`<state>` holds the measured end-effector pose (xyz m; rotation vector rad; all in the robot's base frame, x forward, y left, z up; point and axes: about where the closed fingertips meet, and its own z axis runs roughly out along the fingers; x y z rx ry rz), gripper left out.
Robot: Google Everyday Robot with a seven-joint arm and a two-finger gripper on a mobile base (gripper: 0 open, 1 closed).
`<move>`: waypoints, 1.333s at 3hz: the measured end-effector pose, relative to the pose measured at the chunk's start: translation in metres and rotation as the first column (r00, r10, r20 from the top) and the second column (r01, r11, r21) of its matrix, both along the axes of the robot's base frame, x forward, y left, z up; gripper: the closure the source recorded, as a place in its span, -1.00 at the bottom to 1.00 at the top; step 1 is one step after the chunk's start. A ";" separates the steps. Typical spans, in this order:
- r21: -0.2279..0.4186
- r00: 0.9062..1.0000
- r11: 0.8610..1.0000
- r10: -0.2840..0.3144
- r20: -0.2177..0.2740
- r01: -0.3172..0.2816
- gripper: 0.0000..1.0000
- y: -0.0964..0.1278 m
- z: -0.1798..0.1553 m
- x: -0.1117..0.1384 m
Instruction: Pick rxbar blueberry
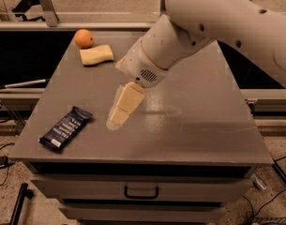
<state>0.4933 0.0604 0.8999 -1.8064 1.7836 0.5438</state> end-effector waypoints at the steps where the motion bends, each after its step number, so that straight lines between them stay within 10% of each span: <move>1: 0.064 0.996 0.994 0.092 0.004 -0.092 -1.00 0.034 -0.012 0.000; 4: 0.179 0.970 0.956 0.243 -0.033 -0.233 -1.00 0.091 -0.055 -0.003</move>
Offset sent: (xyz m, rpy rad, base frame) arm -0.0056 0.0966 -0.0513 0.1625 0.0877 0.2692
